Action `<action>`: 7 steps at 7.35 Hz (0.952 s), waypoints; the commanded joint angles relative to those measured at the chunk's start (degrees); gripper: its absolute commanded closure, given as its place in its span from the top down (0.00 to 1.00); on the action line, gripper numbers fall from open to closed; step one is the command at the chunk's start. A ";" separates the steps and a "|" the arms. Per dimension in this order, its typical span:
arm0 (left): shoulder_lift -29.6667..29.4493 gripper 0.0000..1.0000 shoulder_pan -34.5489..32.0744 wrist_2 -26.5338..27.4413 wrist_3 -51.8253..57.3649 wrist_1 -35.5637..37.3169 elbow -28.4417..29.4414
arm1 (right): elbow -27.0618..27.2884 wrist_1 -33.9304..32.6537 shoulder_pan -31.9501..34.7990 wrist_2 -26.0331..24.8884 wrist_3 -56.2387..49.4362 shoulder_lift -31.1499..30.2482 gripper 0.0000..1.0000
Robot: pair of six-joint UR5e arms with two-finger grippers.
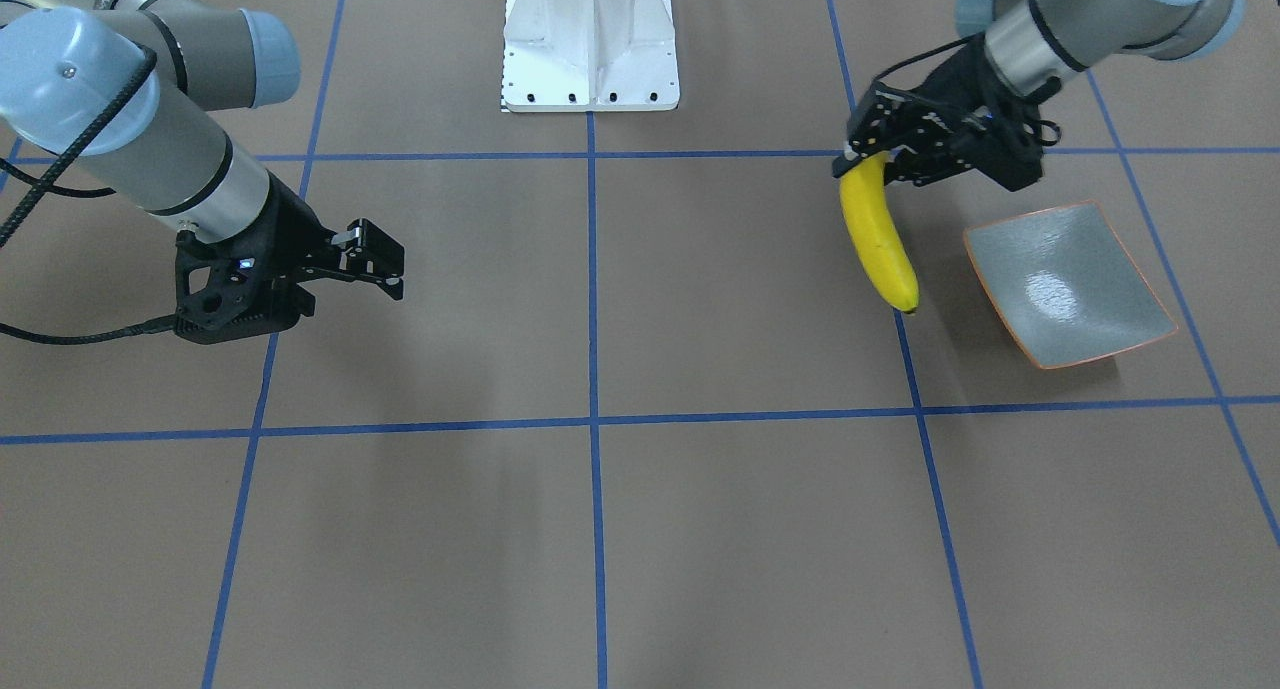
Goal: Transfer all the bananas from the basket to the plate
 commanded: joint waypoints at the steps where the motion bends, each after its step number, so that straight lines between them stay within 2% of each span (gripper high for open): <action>1: 9.85 0.00 -4.36 5.85 7.91 -1.18 1.14 | 0.16 0.35 1.87 -0.11 -0.46 -3.45 1.00; 3: 12.94 0.00 -4.01 14.73 8.01 -1.26 4.03 | -0.01 0.35 2.41 0.07 -0.55 -4.61 1.00; 5: 12.00 0.00 -3.49 17.66 7.74 -1.09 8.23 | -0.01 0.35 2.41 -0.02 -0.55 -5.40 1.00; 7: 9.18 0.00 -2.09 17.76 7.31 -1.00 10.46 | 0.16 0.35 2.41 -0.11 -0.55 -5.93 1.00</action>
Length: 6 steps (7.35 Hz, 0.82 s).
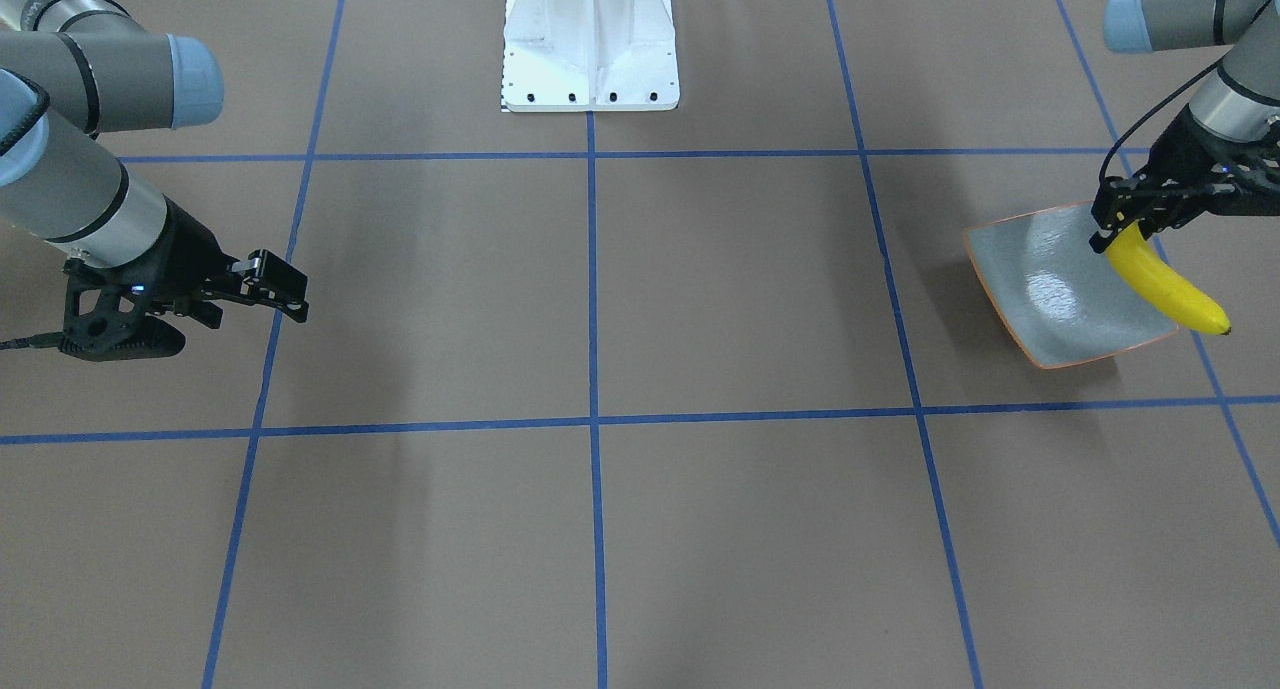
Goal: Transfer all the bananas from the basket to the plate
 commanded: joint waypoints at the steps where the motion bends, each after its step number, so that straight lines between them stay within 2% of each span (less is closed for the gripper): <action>1: -1.29 0.00 1.83 0.48 -0.20 -0.01 1.48 | -0.02 -0.04 0.01 -0.13 -0.05 -0.33 1.00; 4: -0.59 0.00 2.81 0.65 0.59 0.08 2.89 | -0.46 -0.04 0.01 -0.13 -0.05 -0.33 1.00; 6: -0.59 0.33 2.81 0.56 1.03 -0.09 2.80 | -0.55 -0.04 0.01 0.05 -0.23 -0.33 1.00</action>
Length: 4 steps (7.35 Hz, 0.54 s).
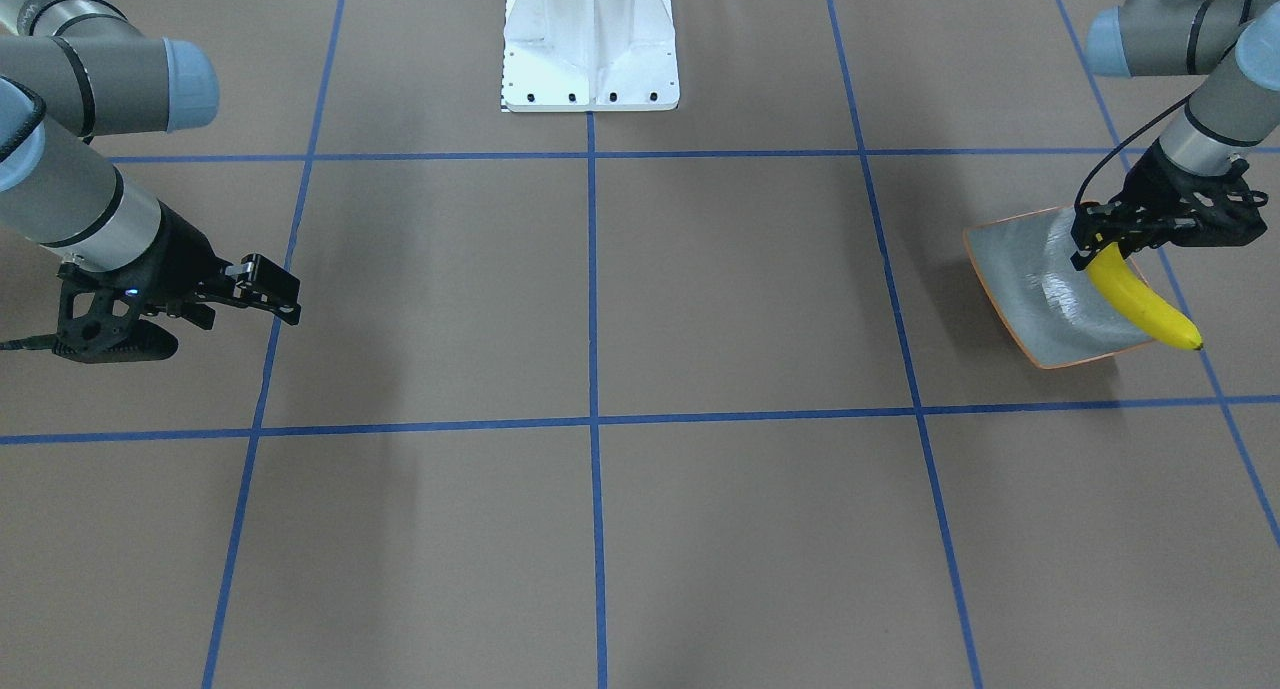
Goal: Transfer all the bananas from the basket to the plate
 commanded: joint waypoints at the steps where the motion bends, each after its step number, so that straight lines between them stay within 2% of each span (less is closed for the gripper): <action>1: 0.14 0.46 0.21 -0.07 0.34 -0.27 -0.18 | -0.09 0.00 0.00 0.16 0.02 0.00 1.00; 4: 0.23 0.60 0.30 -0.07 1.29 -0.36 -0.27 | -0.09 0.00 -0.08 0.07 0.03 0.09 1.00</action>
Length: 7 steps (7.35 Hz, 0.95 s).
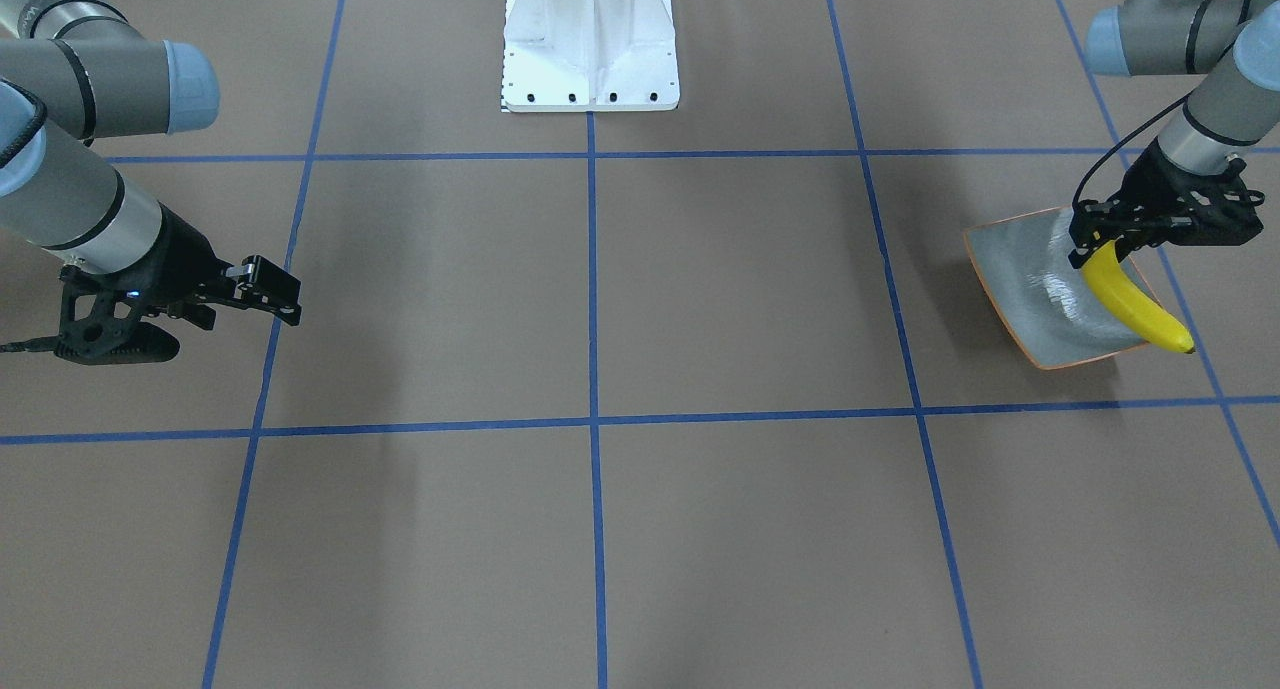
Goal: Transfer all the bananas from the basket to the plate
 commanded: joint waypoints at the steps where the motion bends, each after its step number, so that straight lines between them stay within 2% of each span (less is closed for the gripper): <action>1: 0.15 0.62 0.05 0.00 2.66 0.05 0.06 | -0.06 0.00 -0.01 -0.07 0.02 -0.05 1.00; 5: 0.24 0.62 -0.13 -0.87 2.77 -0.04 -1.69 | 0.46 0.00 1.38 0.28 0.02 0.04 1.00; 7: 1.47 0.63 -0.56 -3.93 2.68 -0.04 -4.24 | 0.56 -0.09 2.62 0.28 -0.06 -0.74 1.00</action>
